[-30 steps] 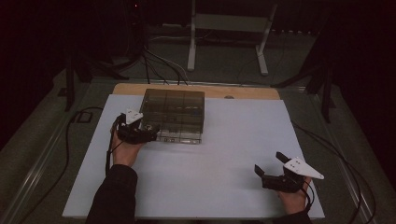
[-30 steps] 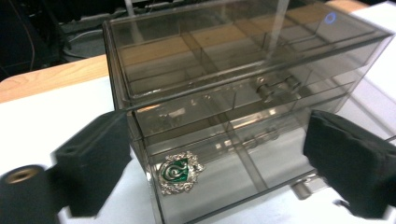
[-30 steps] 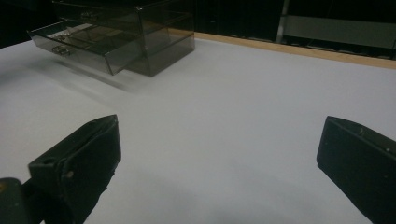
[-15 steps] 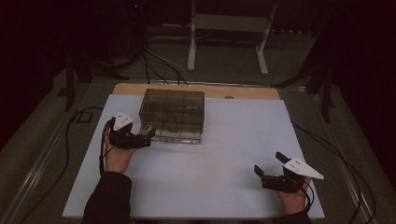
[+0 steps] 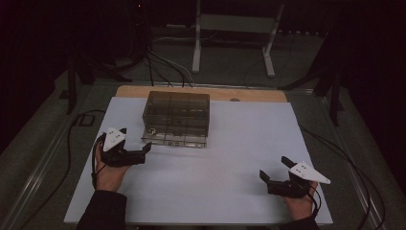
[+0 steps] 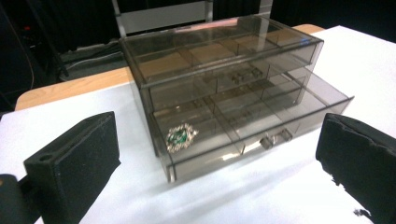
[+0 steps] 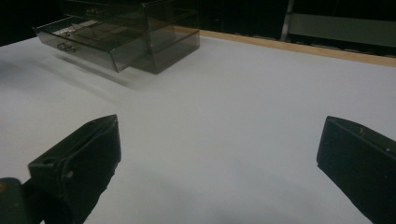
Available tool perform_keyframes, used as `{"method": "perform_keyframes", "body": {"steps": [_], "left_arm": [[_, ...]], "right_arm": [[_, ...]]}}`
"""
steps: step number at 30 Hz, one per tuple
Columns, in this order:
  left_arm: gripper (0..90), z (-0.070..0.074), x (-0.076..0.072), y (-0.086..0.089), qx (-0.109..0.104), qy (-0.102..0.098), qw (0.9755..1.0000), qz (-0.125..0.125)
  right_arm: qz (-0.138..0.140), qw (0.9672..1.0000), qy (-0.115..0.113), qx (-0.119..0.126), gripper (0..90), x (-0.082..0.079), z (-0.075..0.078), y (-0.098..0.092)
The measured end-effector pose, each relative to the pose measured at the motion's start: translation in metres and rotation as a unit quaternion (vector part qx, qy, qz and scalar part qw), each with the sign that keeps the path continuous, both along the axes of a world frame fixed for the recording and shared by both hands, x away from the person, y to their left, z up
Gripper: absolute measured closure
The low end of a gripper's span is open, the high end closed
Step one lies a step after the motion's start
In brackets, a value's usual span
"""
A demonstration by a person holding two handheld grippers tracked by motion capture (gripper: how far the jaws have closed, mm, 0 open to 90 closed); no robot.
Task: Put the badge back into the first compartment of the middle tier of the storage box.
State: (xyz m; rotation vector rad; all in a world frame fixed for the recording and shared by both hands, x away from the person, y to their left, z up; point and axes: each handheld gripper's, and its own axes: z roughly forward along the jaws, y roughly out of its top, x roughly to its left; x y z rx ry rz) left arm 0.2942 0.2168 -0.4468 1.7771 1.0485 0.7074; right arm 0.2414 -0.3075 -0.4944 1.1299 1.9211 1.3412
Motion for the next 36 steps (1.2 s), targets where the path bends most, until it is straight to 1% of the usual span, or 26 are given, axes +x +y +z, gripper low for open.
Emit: {"method": "perform_keyframes", "body": {"steps": [3,6,8,11,15,17,18,19,20,24,26,28,29,30,31,33,36], "left_arm": [[0.4,-0.009,-0.008,0.005,0.002,-0.002,1.0000,0.002],[0.4,-0.020,-0.017,0.010,0.002,0.001,1.0000,0.007],[0.4,-0.025,-0.022,0.014,-0.002,-0.001,1.0000,0.009],[0.4,-0.029,-0.031,0.019,-0.011,-0.010,0.9997,0.018],[0.4,-0.036,-0.043,0.025,-0.014,-0.012,0.9996,0.024],[0.4,-0.038,-0.045,0.026,-0.015,-0.009,0.9995,0.027],[0.4,-0.039,-0.048,0.029,-0.018,-0.010,0.9994,0.028],[0.5,-0.040,-0.052,0.032,-0.025,-0.014,0.9991,0.031],[0.4,-0.041,-0.054,0.034,-0.026,-0.016,0.9990,0.032],[0.5,-0.046,-0.062,0.037,-0.029,-0.023,0.9986,0.038],[0.5,-0.048,-0.064,0.037,-0.028,-0.022,0.9985,0.043],[0.4,-0.049,-0.065,0.036,-0.027,-0.021,0.9986,0.041],[0.4,-0.049,-0.067,0.036,-0.016,-0.022,0.9988,0.041],[0.5,-0.049,-0.067,0.036,-0.018,-0.021,0.9988,0.040],[0.5,-0.049,-0.066,0.037,-0.020,-0.020,0.9987,0.042],[0.5,-0.049,-0.066,0.037,-0.022,-0.018,0.9987,0.043],[0.4,-0.051,-0.065,0.037,-0.019,-0.011,0.9988,0.043]], "right_arm": [[0.001,1.0000,0.002,0.001,0.0,0.000,0.000,0.000],[0.003,1.0000,0.003,0.001,0.0,0.000,0.000,0.001],[0.004,1.0000,0.002,0.000,0.0,0.000,-0.001,0.001],[0.004,1.0000,0.004,0.000,0.0,0.000,-0.001,0.002],[0.006,1.0000,0.005,0.000,0.0,0.000,-0.001,0.003],[0.007,1.0000,0.007,-0.001,0.0,0.000,-0.001,0.004],[0.006,0.9999,0.009,-0.001,0.0,0.001,-0.002,0.005],[0.006,0.9999,0.010,-0.002,0.0,0.001,-0.002,0.005],[0.006,0.9999,0.011,-0.002,0.0,0.001,-0.003,0.005],[0.007,0.9999,0.013,-0.003,0.0,0.002,-0.003,0.006],[0.005,0.9998,0.016,-0.007,0.0,0.003,-0.004,0.007],[0.004,0.9998,0.018,-0.010,0.0,0.003,-0.005,0.007],[0.003,0.9996,0.023,-0.012,0.0,0.004,-0.006,0.008],[-0.001,0.9992,0.035,-0.019,0.0,0.007,-0.008,0.008],[-0.003,0.9989,0.042,-0.022,0.0,0.008,-0.010,0.008],[-0.007,0.9982,0.052,-0.028,0.0,0.011,-0.013,0.010],[-0.009,0.9966,0.071,-0.041,0.0,0.013,-0.016,0.013]]}}
